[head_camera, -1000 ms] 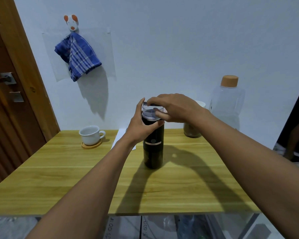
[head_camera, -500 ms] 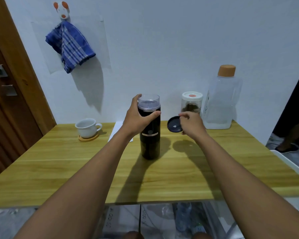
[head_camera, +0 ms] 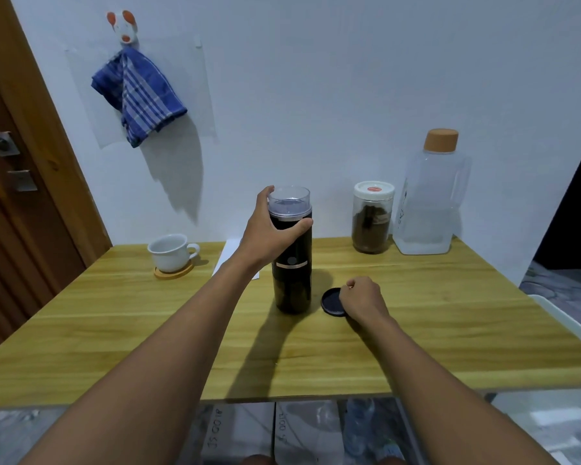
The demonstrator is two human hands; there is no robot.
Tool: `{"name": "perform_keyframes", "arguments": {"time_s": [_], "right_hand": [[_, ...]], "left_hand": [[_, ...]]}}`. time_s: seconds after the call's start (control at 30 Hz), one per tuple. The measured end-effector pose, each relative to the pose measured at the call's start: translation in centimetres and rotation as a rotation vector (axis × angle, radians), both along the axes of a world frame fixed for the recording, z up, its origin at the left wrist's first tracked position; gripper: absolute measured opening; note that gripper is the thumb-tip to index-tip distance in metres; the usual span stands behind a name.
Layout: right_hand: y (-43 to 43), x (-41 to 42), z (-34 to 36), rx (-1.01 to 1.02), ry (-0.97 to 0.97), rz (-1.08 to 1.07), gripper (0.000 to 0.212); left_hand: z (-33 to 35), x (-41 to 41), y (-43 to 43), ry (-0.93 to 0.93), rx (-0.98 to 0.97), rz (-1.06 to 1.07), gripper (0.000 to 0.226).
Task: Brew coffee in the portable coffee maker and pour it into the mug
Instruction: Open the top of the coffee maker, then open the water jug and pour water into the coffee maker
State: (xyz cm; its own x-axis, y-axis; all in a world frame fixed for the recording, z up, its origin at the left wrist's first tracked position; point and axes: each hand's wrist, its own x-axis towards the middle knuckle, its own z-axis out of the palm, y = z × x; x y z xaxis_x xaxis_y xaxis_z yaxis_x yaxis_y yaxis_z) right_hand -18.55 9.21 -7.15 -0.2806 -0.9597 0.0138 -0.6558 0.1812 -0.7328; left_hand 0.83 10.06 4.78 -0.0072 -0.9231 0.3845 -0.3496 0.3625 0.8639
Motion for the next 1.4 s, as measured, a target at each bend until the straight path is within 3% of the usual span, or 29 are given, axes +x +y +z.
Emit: {"name": "perform_keyframes", "arguments": {"time_s": [0.17,0.3,0.4,0.5,0.6,0.7,1.0,1.2,1.4], "right_hand": [[0.0,-2.7,2.0,-0.059,0.092,-0.034,0.015],[-1.1,-7.1,4.9,-0.187,-0.119,-0.096,0.029],[-2.0,-11.4,6.8,-0.304,-0.26,-0.167,0.03],[-3.5,-15.7,7.8,-0.363,-0.335,-0.238,0.032],[-5.1,-19.0,8.0,-0.388,-0.376,-0.256,0.037],[-7.5,-21.5,8.2,-0.398,-0.456,-0.228,0.028],[-16.6,-25.4,8.8,-0.455,-0.627,-0.176,0.06],[-20.4,-26.2,8.9,-0.425,-0.707,-0.09,0.06],[-19.1,-25.1,9.1,-0.448,-0.681,-0.152,0.065]], "left_hand": [[2.9,-1.4,0.7,-0.127,-0.3,0.137,0.085],[6.3,-5.0,0.6,-0.192,-0.49,0.073,0.057],[7.9,-8.9,-0.8,-0.246,-0.384,-0.071,0.053],[8.7,-12.7,-3.4,-0.277,-0.185,-0.206,0.063],[8.8,-16.0,-6.8,-0.322,-0.041,-0.242,0.074],[8.8,-19.2,-10.7,-0.35,0.033,-0.246,0.084],[6.8,-28.0,-20.3,-0.317,0.07,-0.323,0.109],[5.3,-29.6,-23.4,-0.259,0.063,-0.334,0.086],[5.1,-28.8,-21.4,-0.206,0.046,-0.295,0.096]]}}
